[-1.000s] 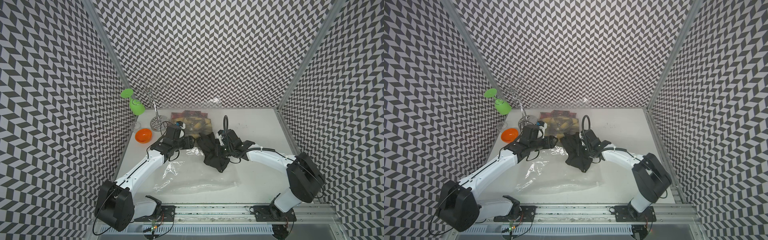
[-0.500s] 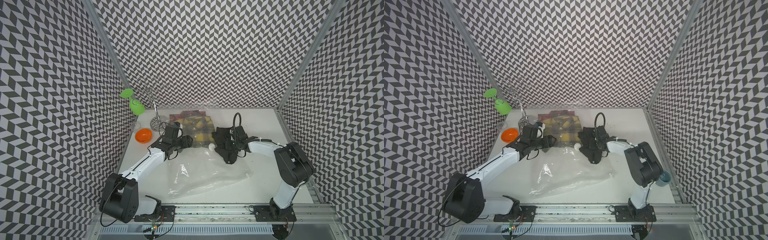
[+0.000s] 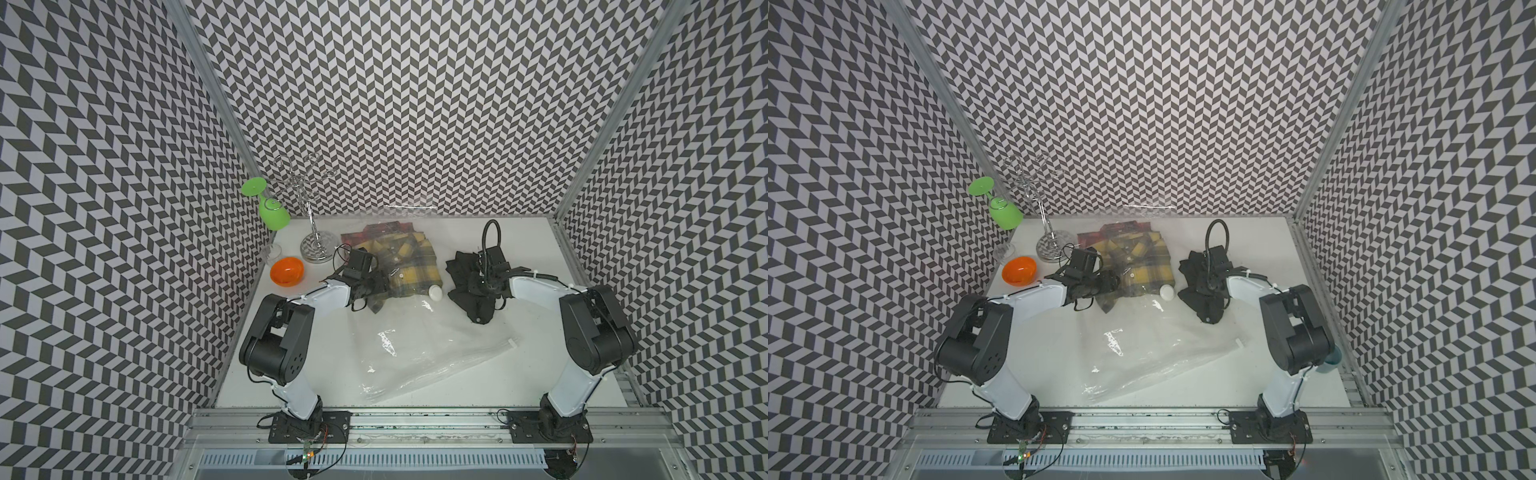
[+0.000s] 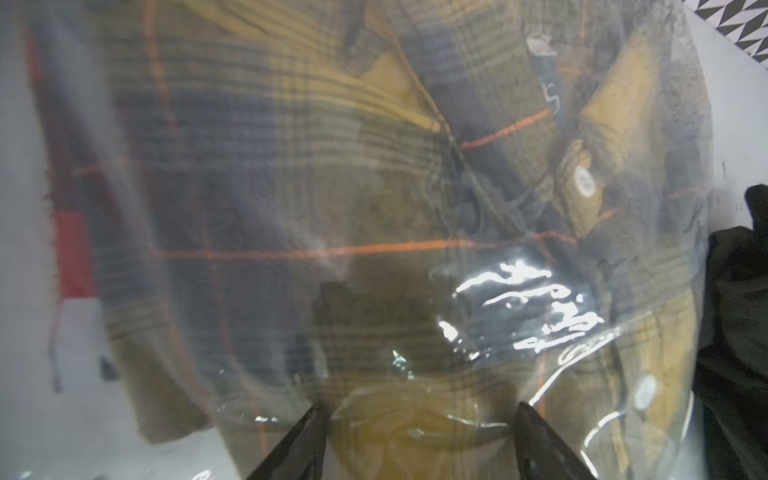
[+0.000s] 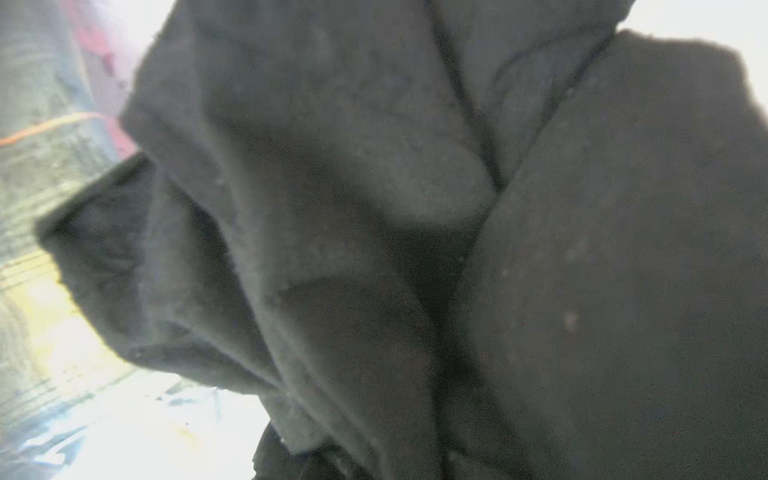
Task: Place the folded shirt into the vacuum bag
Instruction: Adjust the vacuum bag at the center of the board, then open the vacuum bag at the center of the board.
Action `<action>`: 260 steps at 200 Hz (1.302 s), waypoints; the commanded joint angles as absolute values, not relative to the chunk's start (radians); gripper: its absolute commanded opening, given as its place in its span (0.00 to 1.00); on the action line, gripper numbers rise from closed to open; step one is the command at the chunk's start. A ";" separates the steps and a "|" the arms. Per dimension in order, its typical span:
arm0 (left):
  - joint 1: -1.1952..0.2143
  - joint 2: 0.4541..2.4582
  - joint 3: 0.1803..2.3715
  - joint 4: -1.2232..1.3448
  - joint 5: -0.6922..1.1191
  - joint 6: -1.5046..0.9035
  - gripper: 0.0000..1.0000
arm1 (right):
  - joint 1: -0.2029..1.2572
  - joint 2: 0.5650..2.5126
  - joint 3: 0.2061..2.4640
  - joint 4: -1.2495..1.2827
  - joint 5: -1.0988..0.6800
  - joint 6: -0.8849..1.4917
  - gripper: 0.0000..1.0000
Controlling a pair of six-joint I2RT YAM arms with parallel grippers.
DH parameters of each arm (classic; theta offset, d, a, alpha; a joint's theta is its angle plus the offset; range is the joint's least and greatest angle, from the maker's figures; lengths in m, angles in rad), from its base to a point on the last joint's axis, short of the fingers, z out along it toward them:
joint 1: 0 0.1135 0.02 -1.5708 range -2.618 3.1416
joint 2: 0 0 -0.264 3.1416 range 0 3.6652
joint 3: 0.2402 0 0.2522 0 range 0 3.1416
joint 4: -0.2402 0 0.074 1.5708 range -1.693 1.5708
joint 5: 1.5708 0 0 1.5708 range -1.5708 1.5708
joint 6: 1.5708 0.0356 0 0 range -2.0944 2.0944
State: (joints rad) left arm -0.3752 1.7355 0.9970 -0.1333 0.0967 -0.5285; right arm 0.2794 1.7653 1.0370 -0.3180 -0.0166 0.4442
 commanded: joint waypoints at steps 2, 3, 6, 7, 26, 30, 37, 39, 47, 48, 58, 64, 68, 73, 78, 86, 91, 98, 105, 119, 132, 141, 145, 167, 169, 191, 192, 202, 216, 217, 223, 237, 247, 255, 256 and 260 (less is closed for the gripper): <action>-0.420 1.822 1.065 -0.092 0.073 -0.534 0.71 | 0.227 1.725 0.994 -0.390 -0.031 0.419 0.00; -0.423 1.827 1.067 -0.092 0.073 -0.533 0.71 | 0.227 1.721 0.992 -0.389 -0.034 0.419 0.00; -0.428 1.841 1.077 -0.092 0.070 -0.532 0.71 | 0.227 1.715 0.992 -0.387 -0.042 0.418 0.00; -0.429 1.845 1.080 -0.092 0.069 -0.532 0.71 | 0.227 1.712 0.992 -0.386 -0.045 0.418 0.00; -0.448 1.926 1.153 -0.112 0.073 -0.518 0.71 | 0.227 1.648 1.001 -0.380 -0.090 0.420 0.00; -0.448 1.937 1.168 -0.116 0.077 -0.513 0.71 | 0.226 1.634 1.007 -0.384 -0.094 0.419 0.00; -0.450 1.949 1.192 -0.124 0.092 -0.506 0.71 | 0.226 1.608 1.019 -0.395 -0.091 0.417 0.00; -0.450 1.951 1.198 -0.128 0.097 -0.503 0.71 | 0.226 1.603 1.025 -0.399 -0.089 0.414 0.00; -0.453 1.947 1.225 -0.158 0.106 -0.492 0.70 | 0.226 1.576 1.043 -0.416 -0.081 0.406 0.00; -0.455 1.945 1.227 -0.162 0.106 -0.489 0.70 | 0.226 1.574 1.045 -0.419 -0.078 0.405 0.00; -0.472 1.912 1.243 -0.198 0.103 -0.459 0.70 | 0.225 1.545 1.066 -0.443 -0.058 0.394 0.00; -0.485 1.885 1.246 -0.225 0.101 -0.438 0.71 | 0.221 1.531 1.075 -0.456 -0.047 0.387 0.00; -0.493 1.861 1.247 -0.245 0.100 -0.425 0.71 | 0.217 1.522 1.081 -0.468 -0.041 0.383 0.00; -0.507 1.829 1.243 -0.268 0.097 -0.406 0.71 | 0.213 1.506 1.084 -0.478 -0.040 0.379 0.00; -0.524 1.796 1.233 -0.286 0.093 -0.399 0.71 | 0.206 1.495 1.083 -0.485 -0.037 0.376 0.00; -0.550 1.738 1.210 -0.314 0.089 -0.348 0.71 | 0.198 1.471 1.082 -0.491 -0.034 0.377 0.00; -0.569 1.706 1.197 -0.333 0.092 -0.326 0.71 | 0.196 1.456 1.078 -0.493 -0.034 0.379 0.00; -0.602 1.663 1.180 -0.363 0.105 -0.289 0.71 | 0.195 1.438 1.073 -0.494 -0.036 0.383 0.00; -0.642 1.628 1.165 -0.399 0.110 -0.251 0.71 | 0.196 1.423 1.068 -0.498 -0.038 0.387 0.00; -0.747 1.579 1.137 -0.467 0.122 -0.194 0.72 | 0.192 1.397 1.061 -0.507 -0.036 0.395 0.00; -0.856 1.550 1.103 -0.511 0.132 -0.180 0.72 | 0.185 1.379 1.051 -0.509 -0.030 0.405 0.00; -0.925 1.538 1.077 -0.524 0.125 -0.180 0.73 | 0.177 1.370 1.046 -0.509 -0.029 0.408 0.00; -0.952 1.532 1.070 -0.527 0.117 -0.181 0.73 | 0.172 1.367 1.044 -0.509 -0.029 0.408 0.00; -1.074 1.545 1.055 -0.543 0.049 -0.192 0.75 | 0.159 1.360 1.031 -0.511 -0.041 0.410 0.00; -1.084 1.548 1.055 -0.545 0.043 -0.192 0.75 | 0.159 1.360 1.031 -0.512 -0.042 0.409 0.00; -1.164 1.599 1.069 -0.556 -0.036 -0.176 0.76 | 0.159 1.353 1.018 -0.514 -0.055 0.411 0.00; -1.167 1.603 1.071 -0.557 -0.039 -0.176 0.77 | 0.159 1.352 1.017 -0.514 -0.055 0.412 0.00; -1.199 1.635 1.084 -0.566 -0.080 -0.174 0.77 | 0.159 1.346 1.009 -0.515 -0.055 0.413 0.00; -1.236 1.674 1.095 -0.568 -0.145 -0.167 0.77 | 0.158 1.339 1.002 -0.518 -0.049 0.415 0.00; -1.239 1.677 1.096 -0.568 -0.149 -0.167 0.77 | 0.157 1.339 1.000 -0.518 -0.049 0.414 0.00; -1.248 1.692 1.100 -0.568 -0.169 -0.167 0.77 | 0.156 1.335 0.999 -0.519 -0.048 0.413 0.00; -1.258 1.721 1.102 -0.565 -0.213 -0.167 0.77 | 0.156 1.327 0.987 -0.520 -0.048 0.415 0.00; -1.261 1.735 1.094 -0.552 -0.245 -0.160 0.76 | 0.158 1.322 0.980 -0.520 -0.050 0.416 0.00; -1.261 1.745 1.089 -0.543 -0.277 -0.154 0.74 | 0.157 1.318 0.974 -0.520 -0.052 0.417 0.00; -1.261 1.745 1.089 -0.543 -0.280 -0.154 0.74 | 0.157 1.317 0.974 -0.520 -0.051 0.418 0.00; -1.261 1.752 1.090 -0.545 -0.299 -0.151 0.74 | 0.157 1.315 0.974 -0.521 -0.052 0.417 0.00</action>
